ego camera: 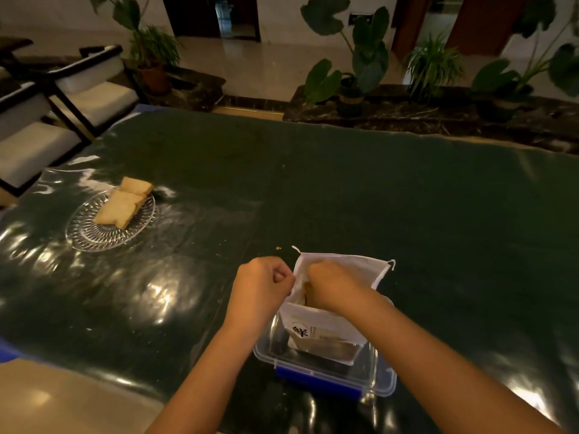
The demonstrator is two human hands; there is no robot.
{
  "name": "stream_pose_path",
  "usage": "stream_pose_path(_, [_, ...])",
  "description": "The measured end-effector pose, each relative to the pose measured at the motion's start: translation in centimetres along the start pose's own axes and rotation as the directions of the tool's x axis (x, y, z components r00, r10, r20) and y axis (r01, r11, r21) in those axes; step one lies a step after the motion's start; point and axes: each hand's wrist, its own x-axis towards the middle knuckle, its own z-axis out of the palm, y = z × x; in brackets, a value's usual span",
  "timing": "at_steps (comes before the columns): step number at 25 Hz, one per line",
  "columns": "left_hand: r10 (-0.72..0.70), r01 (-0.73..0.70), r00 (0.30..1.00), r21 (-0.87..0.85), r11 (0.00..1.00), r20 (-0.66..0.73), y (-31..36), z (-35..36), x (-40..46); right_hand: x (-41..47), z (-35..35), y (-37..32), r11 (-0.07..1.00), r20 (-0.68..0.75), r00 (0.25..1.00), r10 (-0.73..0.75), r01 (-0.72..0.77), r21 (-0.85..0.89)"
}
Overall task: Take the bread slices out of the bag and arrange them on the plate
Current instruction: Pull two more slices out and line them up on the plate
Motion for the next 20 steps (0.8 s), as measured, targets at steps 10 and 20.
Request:
stream_pose_path(10, [0.004,0.0,0.999,-0.076,0.997,0.046,-0.3,0.1,0.2,2.4,3.8,3.9,0.959,-0.017,0.993,0.119,-0.111,0.262])
stream_pose_path(20, [0.006,-0.002,0.999,-0.077,0.997,0.051,-1.2,0.0,0.8,2.2,4.2,4.5,0.935,-0.13,0.987,0.095,-0.043,0.353])
